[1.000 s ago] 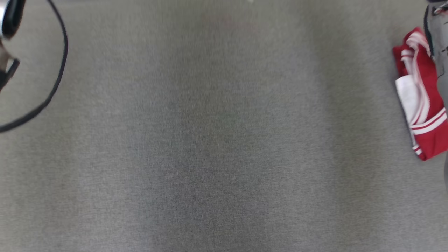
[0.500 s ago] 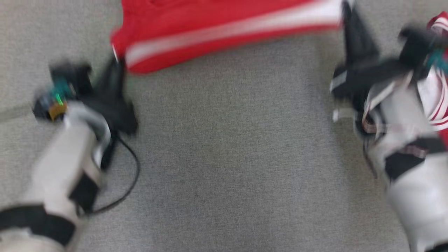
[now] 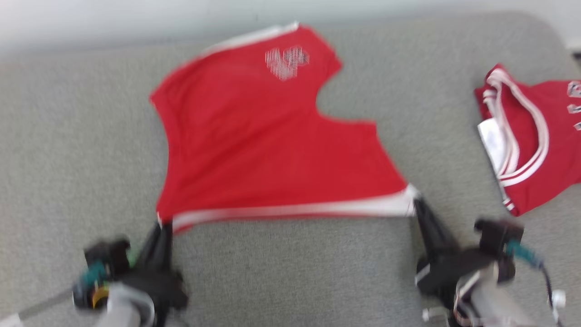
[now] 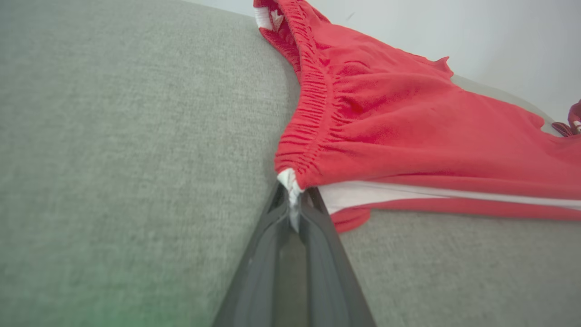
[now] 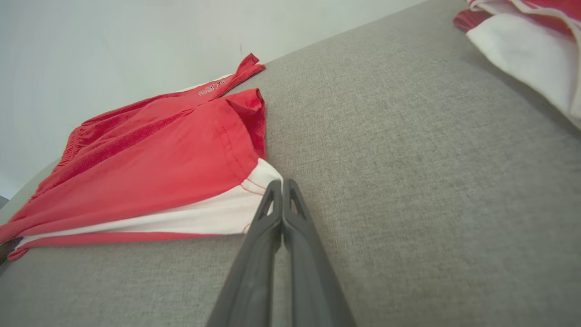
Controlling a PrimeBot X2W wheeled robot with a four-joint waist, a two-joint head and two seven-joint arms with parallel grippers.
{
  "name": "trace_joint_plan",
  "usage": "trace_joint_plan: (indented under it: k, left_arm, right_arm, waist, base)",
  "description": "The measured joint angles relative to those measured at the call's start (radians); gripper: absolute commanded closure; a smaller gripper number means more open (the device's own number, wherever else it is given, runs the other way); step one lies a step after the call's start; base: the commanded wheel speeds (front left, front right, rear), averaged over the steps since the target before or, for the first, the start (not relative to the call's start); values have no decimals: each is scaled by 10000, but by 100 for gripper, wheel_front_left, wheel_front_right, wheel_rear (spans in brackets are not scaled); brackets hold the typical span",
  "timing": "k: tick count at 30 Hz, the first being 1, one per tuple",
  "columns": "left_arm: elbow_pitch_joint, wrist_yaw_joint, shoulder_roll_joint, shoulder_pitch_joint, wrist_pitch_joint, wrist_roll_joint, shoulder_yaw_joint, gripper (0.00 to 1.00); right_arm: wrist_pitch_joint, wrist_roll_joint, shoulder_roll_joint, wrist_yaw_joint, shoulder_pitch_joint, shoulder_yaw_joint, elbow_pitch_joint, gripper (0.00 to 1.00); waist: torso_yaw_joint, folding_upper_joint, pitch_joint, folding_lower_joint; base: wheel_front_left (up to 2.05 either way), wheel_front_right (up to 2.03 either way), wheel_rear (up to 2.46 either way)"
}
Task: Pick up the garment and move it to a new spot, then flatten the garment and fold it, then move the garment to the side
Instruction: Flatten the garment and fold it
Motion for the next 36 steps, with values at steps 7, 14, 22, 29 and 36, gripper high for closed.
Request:
trace_joint_plan:
  k: [7,14,22,29,36]
  left_arm:
    - [-422,-2,-121,2444,-44,148,318,100]
    - [-1108,6,-73,3914,52,-23,192,100]
    - [-1413,8,15,4166,61,-71,199,100]
    - [-1561,8,-8,4209,82,228,535,96]
    - [-1774,8,-297,4213,84,1158,1231,0]
  right_arm:
    - [-19,-272,69,-31,1890,119,29,100]
    - [-19,-372,190,-31,2728,301,-194,100]
    - [-21,-600,349,-31,2858,245,-339,100]
    - [-19,-635,562,-31,2758,374,-380,0]
    - [-23,-732,677,-31,2555,798,-525,0]
  waist:
    - [-182,0,-1358,1]
    - [-367,1,-2510,2]
    - [-414,1,-3050,3]
    - [-290,3,-2950,5]
    - [-114,3,-2827,5]
  base:
    - [0,0,0]
    - [0,0,0]
    - [0,0,0]
    - [0,0,0]
    - [0,0,0]
